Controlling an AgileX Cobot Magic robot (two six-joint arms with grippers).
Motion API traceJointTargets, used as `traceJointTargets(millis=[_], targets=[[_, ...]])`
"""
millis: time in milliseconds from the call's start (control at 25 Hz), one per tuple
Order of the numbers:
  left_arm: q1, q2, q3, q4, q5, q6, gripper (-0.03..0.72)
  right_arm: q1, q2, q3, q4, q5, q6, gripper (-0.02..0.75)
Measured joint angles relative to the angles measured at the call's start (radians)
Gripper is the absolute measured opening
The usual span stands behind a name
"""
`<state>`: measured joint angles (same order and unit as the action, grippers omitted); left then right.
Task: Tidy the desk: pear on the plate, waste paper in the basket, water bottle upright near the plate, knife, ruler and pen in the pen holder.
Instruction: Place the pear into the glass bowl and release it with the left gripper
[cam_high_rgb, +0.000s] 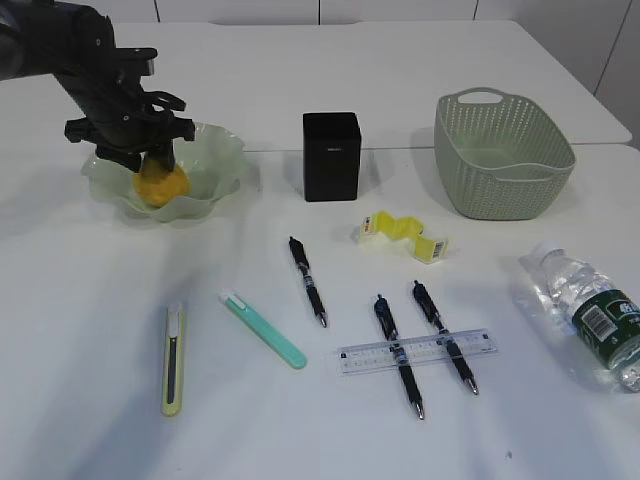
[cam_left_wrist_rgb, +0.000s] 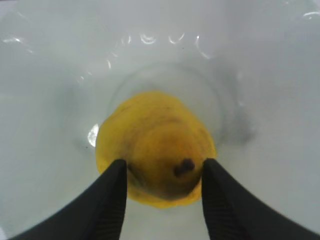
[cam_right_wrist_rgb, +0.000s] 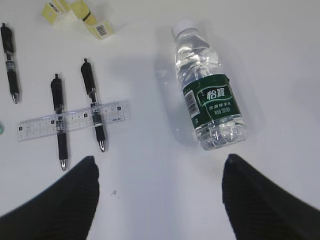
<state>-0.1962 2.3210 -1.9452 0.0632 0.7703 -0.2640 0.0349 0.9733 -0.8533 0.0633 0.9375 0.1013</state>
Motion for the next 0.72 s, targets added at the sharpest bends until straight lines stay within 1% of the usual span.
traceJointTargets(millis=[80, 240, 320, 520, 720], targets=[[0.0, 0.0, 0.0, -0.002, 0.0, 0.0, 0.371, 0.0, 0.0, 0.0, 0.0, 0.0, 0.0, 0.568], [0.0, 0.0, 0.0, -0.004, 0.0, 0.0, 0.459, 0.0, 0.0, 0.0, 0.0, 0.0, 0.0, 0.566], [0.0, -0.004, 0.0, -0.009, 0.004, 0.0, 0.488, 0.0, 0.0, 0.0, 0.0, 0.0, 0.0, 0.566], [0.0, -0.054, 0.0, -0.012, 0.016, 0.0, 0.503, 0.0, 0.0, 0.0, 0.0, 0.0, 0.0, 0.567], [0.0, -0.141, 0.0, -0.012, 0.066, 0.017, 0.499, 0.0, 0.0, 0.0, 0.0, 0.002, 0.0, 0.567]])
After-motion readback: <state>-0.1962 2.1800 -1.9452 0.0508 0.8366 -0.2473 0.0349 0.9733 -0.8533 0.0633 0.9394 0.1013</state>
